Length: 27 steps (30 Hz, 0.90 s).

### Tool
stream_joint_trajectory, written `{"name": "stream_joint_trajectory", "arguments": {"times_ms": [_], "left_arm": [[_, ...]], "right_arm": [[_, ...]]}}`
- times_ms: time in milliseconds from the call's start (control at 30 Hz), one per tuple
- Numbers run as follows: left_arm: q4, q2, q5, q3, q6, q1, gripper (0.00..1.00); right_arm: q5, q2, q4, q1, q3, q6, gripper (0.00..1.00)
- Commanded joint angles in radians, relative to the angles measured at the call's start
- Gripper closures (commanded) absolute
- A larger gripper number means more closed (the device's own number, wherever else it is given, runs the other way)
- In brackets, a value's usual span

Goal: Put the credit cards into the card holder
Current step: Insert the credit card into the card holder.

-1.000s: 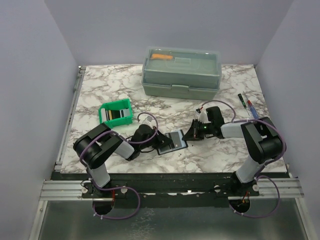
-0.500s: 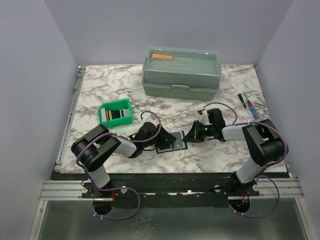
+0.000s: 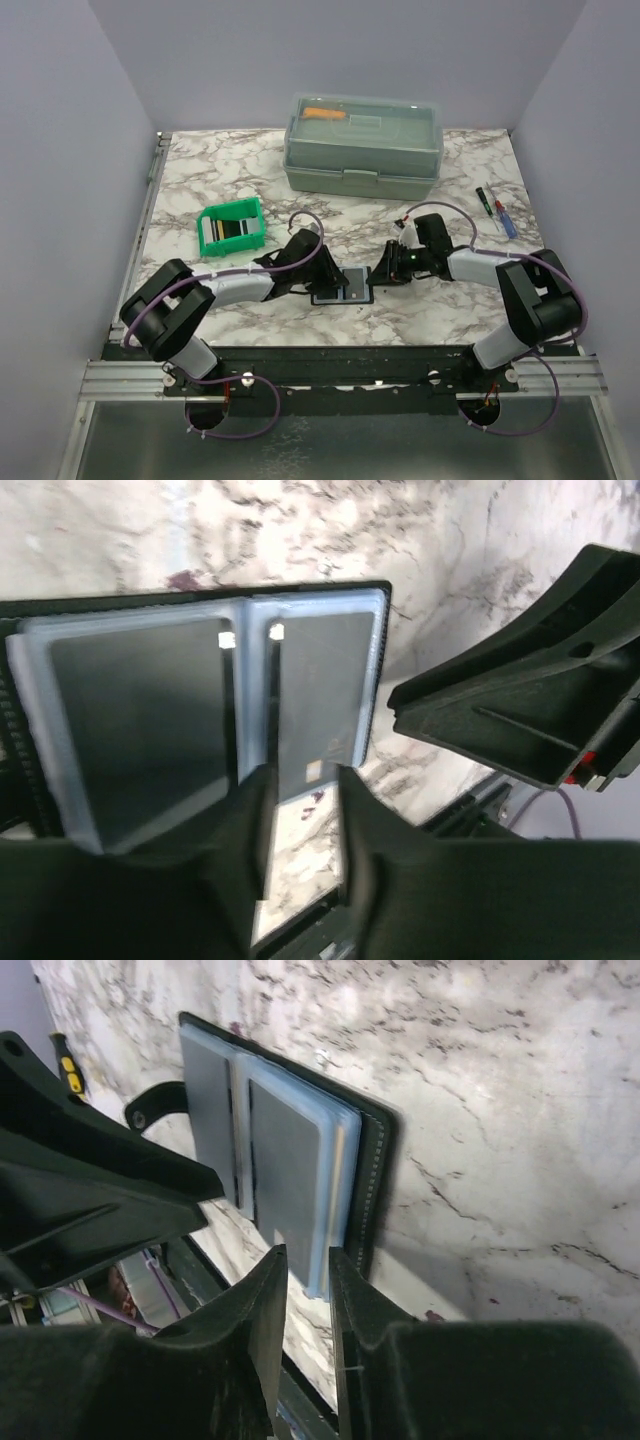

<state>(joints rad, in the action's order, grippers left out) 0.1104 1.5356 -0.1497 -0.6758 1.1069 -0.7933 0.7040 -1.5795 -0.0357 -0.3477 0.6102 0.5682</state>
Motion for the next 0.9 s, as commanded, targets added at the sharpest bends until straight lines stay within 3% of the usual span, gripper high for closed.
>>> {"name": "stream_joint_trajectory", "arguments": {"times_ms": [0,400,867], "left_arm": [[0.050,0.071,-0.123,-0.049,-0.075,-0.002,0.76],[0.066,0.176,-0.106,-0.024,-0.088,0.032,0.94],[0.092,0.148,-0.102,0.051,-0.076,0.061,0.91]], "right_arm": [[0.005,0.063,0.034,-0.005,0.028,0.005,0.71],[0.076,0.007,-0.002,-0.006,0.038,0.024,0.61],[0.135,-0.060,-0.072,-0.015,0.028,0.044,0.62]]}}
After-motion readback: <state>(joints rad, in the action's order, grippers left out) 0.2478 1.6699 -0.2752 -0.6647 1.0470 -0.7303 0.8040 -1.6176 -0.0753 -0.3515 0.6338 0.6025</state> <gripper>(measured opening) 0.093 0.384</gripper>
